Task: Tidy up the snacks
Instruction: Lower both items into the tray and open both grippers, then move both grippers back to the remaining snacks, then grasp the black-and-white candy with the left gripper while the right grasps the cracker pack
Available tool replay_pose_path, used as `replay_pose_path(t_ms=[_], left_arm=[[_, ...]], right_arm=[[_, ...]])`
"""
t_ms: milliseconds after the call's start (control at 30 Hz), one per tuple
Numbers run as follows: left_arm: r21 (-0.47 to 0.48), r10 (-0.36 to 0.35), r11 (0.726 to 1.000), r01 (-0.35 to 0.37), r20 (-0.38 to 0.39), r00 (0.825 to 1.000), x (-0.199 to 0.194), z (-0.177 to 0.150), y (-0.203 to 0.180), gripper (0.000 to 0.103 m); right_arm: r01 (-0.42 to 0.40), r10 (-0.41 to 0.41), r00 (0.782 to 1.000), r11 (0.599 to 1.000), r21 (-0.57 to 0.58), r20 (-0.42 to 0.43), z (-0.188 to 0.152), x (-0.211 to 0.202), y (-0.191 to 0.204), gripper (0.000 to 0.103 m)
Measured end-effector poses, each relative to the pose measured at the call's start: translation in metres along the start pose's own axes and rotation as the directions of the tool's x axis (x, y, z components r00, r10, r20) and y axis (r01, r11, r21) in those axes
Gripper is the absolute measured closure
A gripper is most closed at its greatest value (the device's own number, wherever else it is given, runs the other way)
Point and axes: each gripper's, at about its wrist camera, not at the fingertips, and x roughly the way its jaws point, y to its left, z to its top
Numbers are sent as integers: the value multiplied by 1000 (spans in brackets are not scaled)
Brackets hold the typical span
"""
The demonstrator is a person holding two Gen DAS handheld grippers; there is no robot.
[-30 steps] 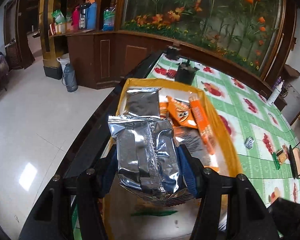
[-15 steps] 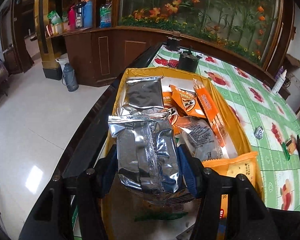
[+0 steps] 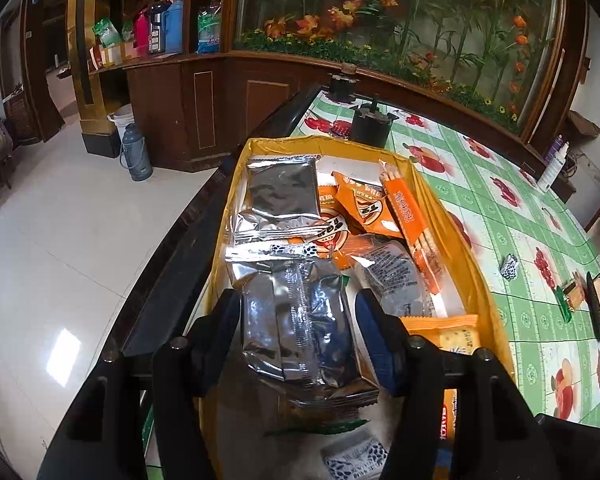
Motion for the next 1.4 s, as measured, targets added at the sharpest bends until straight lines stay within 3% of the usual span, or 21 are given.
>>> replay_pose_path(t_ms=[233, 533, 700, 767, 900, 967, 1033, 1133, 1233, 1333, 1400], left_arm=[[-10, 0, 1000, 0, 11, 1000, -6, 3, -5, 43], [18, -12, 1000, 11, 46, 999, -25, 9, -25, 44], [59, -38, 998, 34, 60, 997, -35, 10, -49, 44], [77, -56, 996, 52, 57, 997, -38, 11, -60, 44], [125, -96, 988, 91, 36, 995, -39, 13, -88, 43], [158, -116, 981, 112, 13, 993, -36, 12, -106, 41], [190, -130, 973, 129, -10, 992, -31, 13, -126, 33], [232, -139, 961, 150, -62, 988, -17, 14, -157, 32], [265, -160, 946, 189, -127, 979, 4, 16, -193, 32], [295, -154, 935, 194, -155, 976, 22, 17, -221, 32], [311, -137, 933, 182, -161, 977, 34, 19, -237, 32]], right_arm=[[-20, 17, 998, 999, 46, 62, 1, -23, -13, 48], [10, -40, 985, 984, 177, 170, 0, -56, -56, 48], [10, -76, 971, 959, 282, 227, -5, -78, -94, 48], [-6, -72, 974, 941, 339, 217, -8, -85, -114, 54], [47, -138, 971, 910, 412, 193, -13, -108, -151, 54], [93, -201, 960, 885, 455, 194, -18, -126, -178, 54], [152, -282, 941, 845, 513, 185, -25, -143, -205, 54], [265, -405, 906, 770, 581, 123, -41, -160, -249, 54], [316, -461, 884, 708, 632, 74, -60, -169, -277, 54], [269, -422, 906, 629, 729, 30, -79, -174, -309, 54], [254, -421, 907, 600, 759, 29, -86, -180, -316, 54]])
